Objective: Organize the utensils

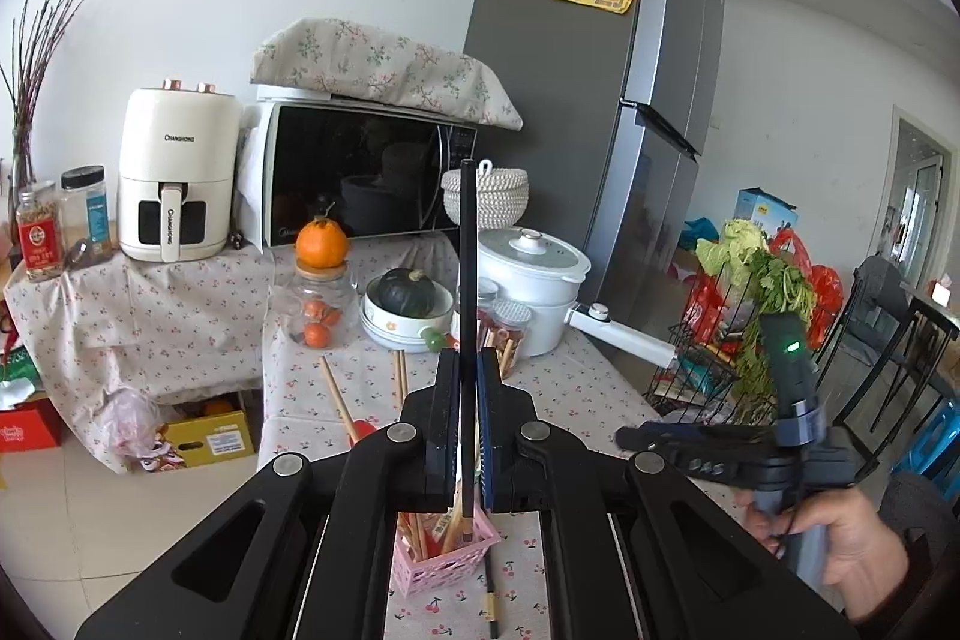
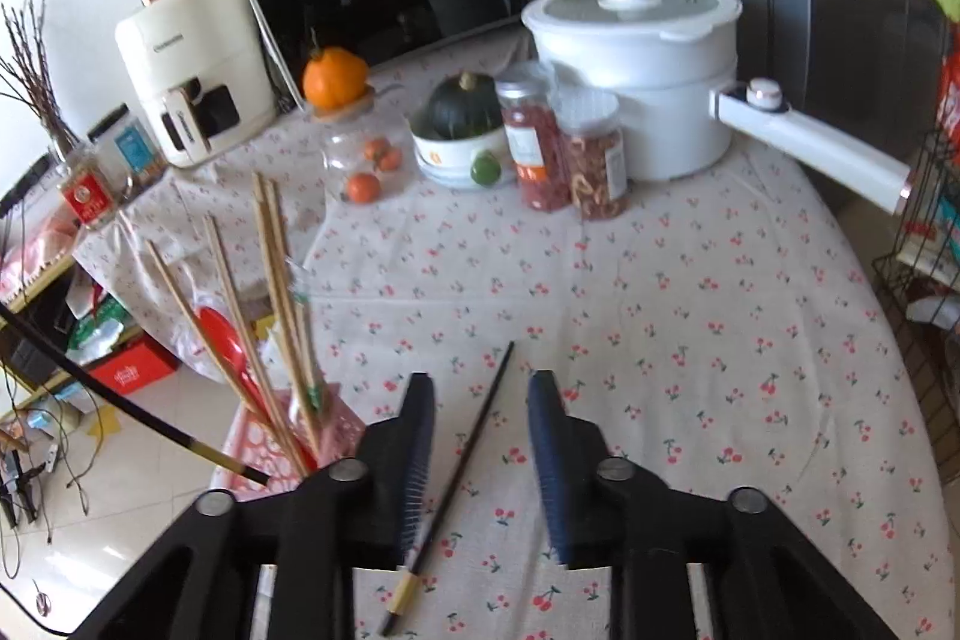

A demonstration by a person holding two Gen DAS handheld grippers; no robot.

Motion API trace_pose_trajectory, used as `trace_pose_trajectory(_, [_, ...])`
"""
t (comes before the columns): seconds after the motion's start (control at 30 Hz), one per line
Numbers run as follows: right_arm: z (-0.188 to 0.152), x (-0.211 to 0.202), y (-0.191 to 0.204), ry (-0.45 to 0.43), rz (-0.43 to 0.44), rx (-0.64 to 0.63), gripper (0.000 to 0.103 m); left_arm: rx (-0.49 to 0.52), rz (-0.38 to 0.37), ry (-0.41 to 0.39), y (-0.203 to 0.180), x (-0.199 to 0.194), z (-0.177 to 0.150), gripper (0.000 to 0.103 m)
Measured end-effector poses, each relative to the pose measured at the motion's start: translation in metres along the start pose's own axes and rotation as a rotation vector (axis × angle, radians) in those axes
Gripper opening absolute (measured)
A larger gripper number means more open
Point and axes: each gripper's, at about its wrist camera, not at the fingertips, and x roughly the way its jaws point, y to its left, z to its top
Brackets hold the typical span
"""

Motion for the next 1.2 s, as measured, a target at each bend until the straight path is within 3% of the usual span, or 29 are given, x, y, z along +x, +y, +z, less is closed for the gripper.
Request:
trace_pose_trajectory(0.23, [-0.017,0.104,-0.019,0.145,0.002,0.030,0.041,-0.008,-0.018,-0.005,0.008,-0.006,0.001,0.005])
trace_pose_trajectory(0.43, [-0.014,0.170,-0.011,0.128,0.062,0.071,0.041,-0.044,-0.028,0.011,0.023,-0.007,-0.001,0.005])
trace_pose_trajectory(0.57, [-0.019,0.205,-0.002,0.147,0.006,0.020,0.041,-0.063,-0.034,0.026,0.031,-0.004,-0.002,0.005])
trace_pose_trajectory(0.7, [-0.018,0.214,0.003,0.104,-0.028,-0.066,0.039,-0.074,-0.044,0.044,0.034,0.001,-0.004,0.005])
trace_pose_trajectory(0.83, [-0.023,0.212,0.004,0.110,-0.064,-0.153,0.026,-0.085,-0.048,0.057,0.036,0.005,-0.005,0.005])
trace_pose_trajectory(1.0, [-0.027,0.202,0.003,0.181,-0.065,-0.212,0.013,-0.091,-0.051,0.066,0.036,0.007,-0.006,0.005])
trace_pose_trajectory(1.2, [-0.029,0.182,-0.019,0.249,-0.025,-0.100,0.003,-0.084,-0.049,0.058,0.034,0.004,-0.006,0.005])
